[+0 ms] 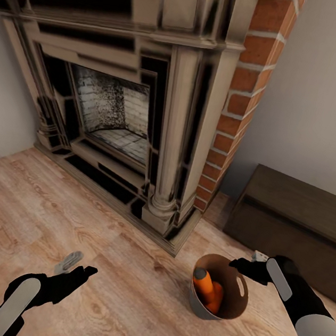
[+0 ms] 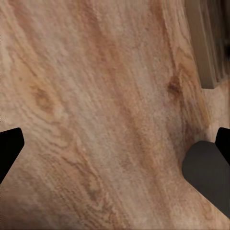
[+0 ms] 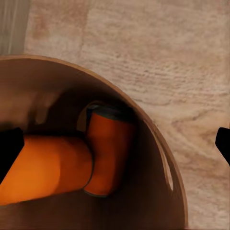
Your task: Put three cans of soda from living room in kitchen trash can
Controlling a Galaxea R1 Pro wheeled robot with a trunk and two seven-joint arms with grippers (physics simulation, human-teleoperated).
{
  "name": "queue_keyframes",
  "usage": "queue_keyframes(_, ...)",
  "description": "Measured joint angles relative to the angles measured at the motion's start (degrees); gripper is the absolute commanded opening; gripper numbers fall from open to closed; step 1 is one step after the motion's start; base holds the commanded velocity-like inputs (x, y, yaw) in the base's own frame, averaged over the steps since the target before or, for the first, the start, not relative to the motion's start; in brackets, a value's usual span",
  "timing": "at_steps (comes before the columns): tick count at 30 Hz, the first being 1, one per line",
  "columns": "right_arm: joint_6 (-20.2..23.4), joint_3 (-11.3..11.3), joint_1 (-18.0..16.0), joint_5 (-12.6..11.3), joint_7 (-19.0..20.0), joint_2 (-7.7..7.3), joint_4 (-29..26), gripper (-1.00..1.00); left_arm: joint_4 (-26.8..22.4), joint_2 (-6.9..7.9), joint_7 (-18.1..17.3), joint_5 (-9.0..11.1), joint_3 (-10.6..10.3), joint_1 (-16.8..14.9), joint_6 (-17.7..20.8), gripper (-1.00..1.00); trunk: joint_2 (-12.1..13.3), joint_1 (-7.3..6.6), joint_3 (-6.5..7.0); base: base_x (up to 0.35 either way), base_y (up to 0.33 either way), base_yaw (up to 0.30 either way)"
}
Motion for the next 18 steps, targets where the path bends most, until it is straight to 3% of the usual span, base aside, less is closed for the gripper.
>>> queue_keyframes(4,0.27,-0.13,4.03,0.01,0.0,-1.5,-7.34,1.0,0.97,-0.08,-0.05,-0.7,-0.23,0.0,-0.05,1.0,0.05,-0.1,0.89,0.0,0.0,0.0)
queue_keyframes(8,0.4,-0.61,10.36,-0.05,0.02,-3.99,-18.44,1.0,1.34,-0.24,-0.18,-3.47,-0.57,0.0,-0.06,1.0,0.11,-0.21,1.77,0.0,0.0,0.0)
queue_keyframes(15,0.43,-0.95,16.25,-0.2,0.08,-6.93,-30.39,1.0,1.96,-0.88,-0.22,-4.57,-0.79,0.0,-0.88,1.0,0.2,-0.39,3.32,0.0,0.0,0.0)
queue_keyframes(18,0.51,-0.97,17.13,-0.3,0.09,-7.34,-32.69,1.0,2.23,-0.97,-0.22,-4.6,-0.86,0.0,-1.16,1.0,0.24,-0.46,3.99,0.0,0.0,0.0)
